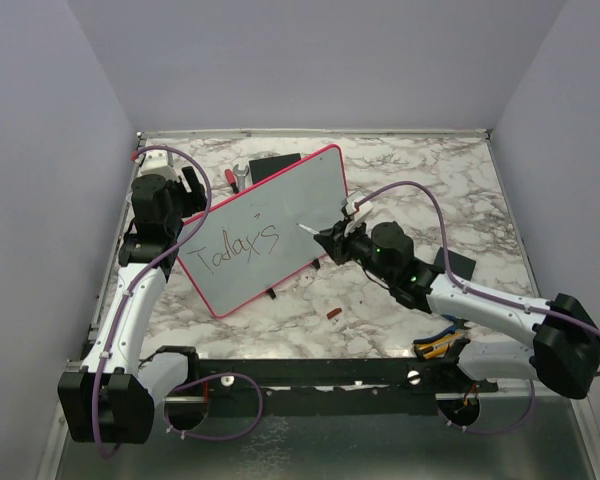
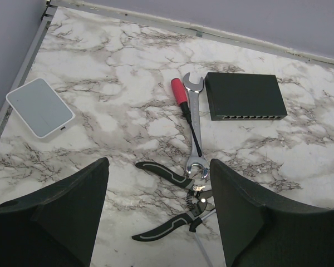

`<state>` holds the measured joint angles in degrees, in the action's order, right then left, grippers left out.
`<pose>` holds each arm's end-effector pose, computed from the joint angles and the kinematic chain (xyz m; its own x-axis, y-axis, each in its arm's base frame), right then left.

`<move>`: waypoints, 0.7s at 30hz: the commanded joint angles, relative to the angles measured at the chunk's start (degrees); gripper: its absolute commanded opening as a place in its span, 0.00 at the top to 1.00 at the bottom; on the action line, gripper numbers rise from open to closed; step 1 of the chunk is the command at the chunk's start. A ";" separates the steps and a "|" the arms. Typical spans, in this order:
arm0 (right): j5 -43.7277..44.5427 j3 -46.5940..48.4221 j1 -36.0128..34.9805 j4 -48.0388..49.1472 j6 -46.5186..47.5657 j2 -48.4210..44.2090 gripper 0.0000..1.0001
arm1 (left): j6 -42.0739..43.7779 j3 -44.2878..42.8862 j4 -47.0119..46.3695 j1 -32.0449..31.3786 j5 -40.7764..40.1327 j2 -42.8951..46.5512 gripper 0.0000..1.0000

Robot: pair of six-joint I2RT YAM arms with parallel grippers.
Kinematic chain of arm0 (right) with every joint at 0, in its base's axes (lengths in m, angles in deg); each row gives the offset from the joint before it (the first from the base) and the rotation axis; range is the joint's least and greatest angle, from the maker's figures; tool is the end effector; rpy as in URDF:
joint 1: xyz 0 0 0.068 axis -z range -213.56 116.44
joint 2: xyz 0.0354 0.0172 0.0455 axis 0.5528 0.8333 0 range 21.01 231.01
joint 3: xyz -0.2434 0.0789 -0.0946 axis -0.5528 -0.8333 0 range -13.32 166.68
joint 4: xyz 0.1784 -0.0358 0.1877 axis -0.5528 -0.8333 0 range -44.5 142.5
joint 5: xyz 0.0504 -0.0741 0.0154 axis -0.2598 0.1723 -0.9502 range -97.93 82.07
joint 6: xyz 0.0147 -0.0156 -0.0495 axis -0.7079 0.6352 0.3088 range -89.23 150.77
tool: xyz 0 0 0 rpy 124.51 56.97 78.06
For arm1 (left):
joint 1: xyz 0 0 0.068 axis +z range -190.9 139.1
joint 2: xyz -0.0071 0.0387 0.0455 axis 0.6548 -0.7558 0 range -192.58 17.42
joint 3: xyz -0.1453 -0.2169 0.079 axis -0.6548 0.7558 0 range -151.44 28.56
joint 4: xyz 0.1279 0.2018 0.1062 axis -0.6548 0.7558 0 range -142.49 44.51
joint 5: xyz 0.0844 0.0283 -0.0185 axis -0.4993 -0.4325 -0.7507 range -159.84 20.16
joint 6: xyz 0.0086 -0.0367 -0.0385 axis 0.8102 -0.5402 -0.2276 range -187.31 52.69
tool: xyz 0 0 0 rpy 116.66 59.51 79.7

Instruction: Write a sentence on the whiteboard

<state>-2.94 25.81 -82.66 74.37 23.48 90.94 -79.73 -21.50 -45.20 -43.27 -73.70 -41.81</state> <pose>0.1848 0.2087 0.2706 -0.1892 -0.0253 -0.9816 -0.6782 0.7263 0.1120 0.2413 -0.0075 0.3294 -0.2714 -0.2035 -0.9407 -0.0834 0.9787 -0.1876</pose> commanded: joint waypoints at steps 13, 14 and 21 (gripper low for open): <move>-0.05 2.52 0.55 4.54 0.00 3.26 1.00 | 0.03 1.74 0.97 -0.21 1.83 0.51 0.26; -0.19 2.69 0.53 4.66 0.14 3.36 1.00 | 0.03 1.73 0.91 -0.24 1.84 0.51 0.26; -1.61 3.83 0.51 5.07 0.29 3.93 1.00 | 0.06 1.72 0.92 -0.26 1.84 0.60 0.26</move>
<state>-3.02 27.71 -82.55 77.27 23.33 93.87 -79.73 -21.41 -45.55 -43.27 -73.64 -41.78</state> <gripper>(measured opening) 0.102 0.740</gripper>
